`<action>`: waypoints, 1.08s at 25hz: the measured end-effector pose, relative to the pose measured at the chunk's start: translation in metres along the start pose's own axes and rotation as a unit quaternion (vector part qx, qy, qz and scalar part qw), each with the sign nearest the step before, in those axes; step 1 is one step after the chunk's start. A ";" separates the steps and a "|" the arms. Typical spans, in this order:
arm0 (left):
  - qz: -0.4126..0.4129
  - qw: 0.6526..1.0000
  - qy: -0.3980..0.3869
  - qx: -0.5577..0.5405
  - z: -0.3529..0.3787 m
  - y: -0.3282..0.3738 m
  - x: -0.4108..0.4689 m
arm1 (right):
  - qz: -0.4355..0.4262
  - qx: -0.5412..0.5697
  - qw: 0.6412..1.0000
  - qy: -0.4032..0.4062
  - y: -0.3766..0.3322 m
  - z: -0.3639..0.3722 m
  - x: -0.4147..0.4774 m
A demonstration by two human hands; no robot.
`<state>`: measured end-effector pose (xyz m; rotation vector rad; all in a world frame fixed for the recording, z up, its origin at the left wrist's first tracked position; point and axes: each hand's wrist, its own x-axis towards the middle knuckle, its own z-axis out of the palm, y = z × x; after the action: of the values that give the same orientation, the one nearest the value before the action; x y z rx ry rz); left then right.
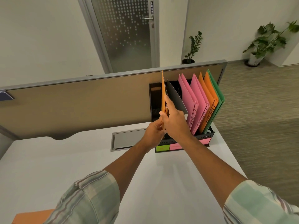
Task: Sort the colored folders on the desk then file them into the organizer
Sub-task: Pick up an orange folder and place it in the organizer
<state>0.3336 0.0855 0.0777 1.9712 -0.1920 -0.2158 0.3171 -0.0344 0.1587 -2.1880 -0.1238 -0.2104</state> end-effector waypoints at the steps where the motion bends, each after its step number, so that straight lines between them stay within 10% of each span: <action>1: -0.016 1.000 -0.018 0.014 -0.001 -0.003 0.001 | 0.019 -0.006 1.000 -0.017 0.004 0.002 0.003; 16: -0.089 0.977 -0.058 0.187 -0.025 -0.044 -0.071 | 0.072 -0.053 0.996 -0.012 0.033 0.025 -0.041; 27: -0.114 0.902 -0.063 0.411 -0.048 -0.109 -0.202 | 0.091 -0.205 0.961 -0.161 0.055 0.095 -0.183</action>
<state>0.1526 0.2185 0.0092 2.8316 -0.1438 -0.4736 0.1571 0.0084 0.0241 -2.6163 -0.0619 0.2486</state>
